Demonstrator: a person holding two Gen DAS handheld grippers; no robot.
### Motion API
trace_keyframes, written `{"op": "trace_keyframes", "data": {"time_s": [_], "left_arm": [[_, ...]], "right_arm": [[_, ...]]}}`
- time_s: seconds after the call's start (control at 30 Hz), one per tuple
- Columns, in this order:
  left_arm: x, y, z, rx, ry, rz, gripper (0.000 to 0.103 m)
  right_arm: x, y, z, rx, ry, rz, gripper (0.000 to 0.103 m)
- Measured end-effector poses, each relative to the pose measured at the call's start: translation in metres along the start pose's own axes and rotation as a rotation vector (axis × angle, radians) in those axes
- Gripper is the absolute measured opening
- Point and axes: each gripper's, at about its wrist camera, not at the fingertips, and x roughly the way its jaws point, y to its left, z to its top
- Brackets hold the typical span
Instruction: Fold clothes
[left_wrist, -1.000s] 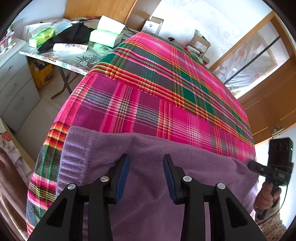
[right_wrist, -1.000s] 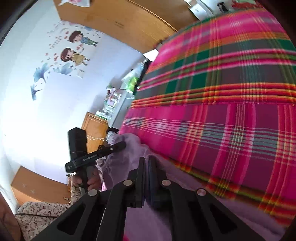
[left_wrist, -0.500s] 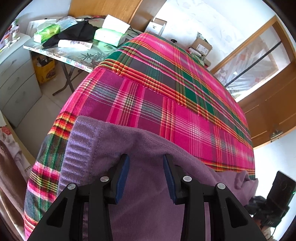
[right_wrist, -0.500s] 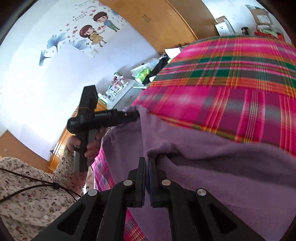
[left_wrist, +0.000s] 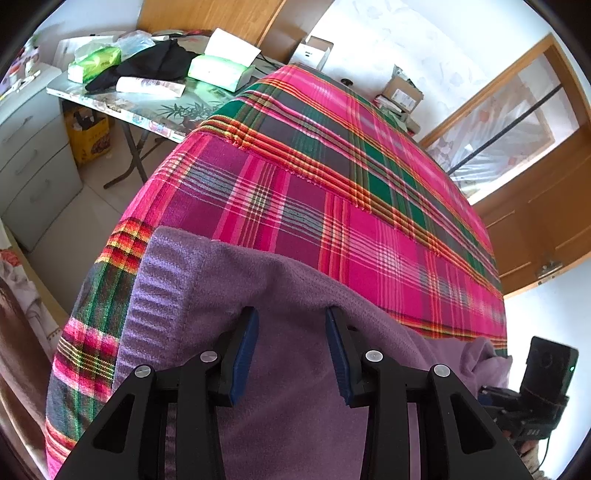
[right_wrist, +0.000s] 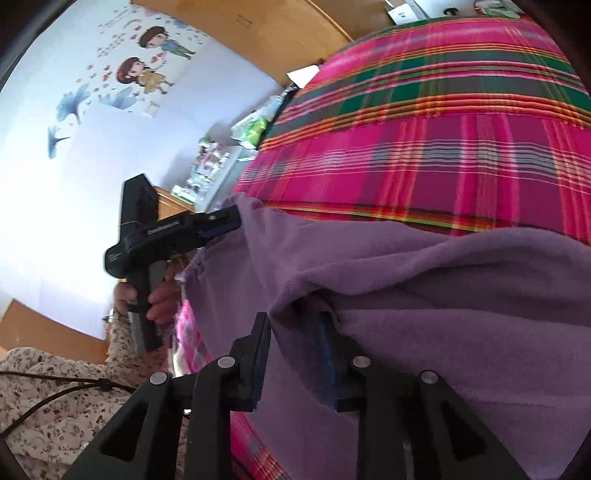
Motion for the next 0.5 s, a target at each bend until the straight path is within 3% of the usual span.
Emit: {"op": "trace_keyframes", "data": {"time_s": [0.3,0.37,0.5], "left_arm": [[0.001,0.003,0.001,-0.002,0.001,-0.016,0.039],[0.001,0.003,0.001,-0.004,0.001,-0.019,0.039],[0.002,0.004,0.003,-0.005,0.002,-0.025,0.039]], "right_arm": [[0.011,-0.005,0.027,0.071,0.0,0.081,0.03],[0.009,-0.005,0.033,0.07,-0.025,0.066,0.017],[-0.002,-0.006,0.049,0.046,-0.086,0.018,0.008]]}}
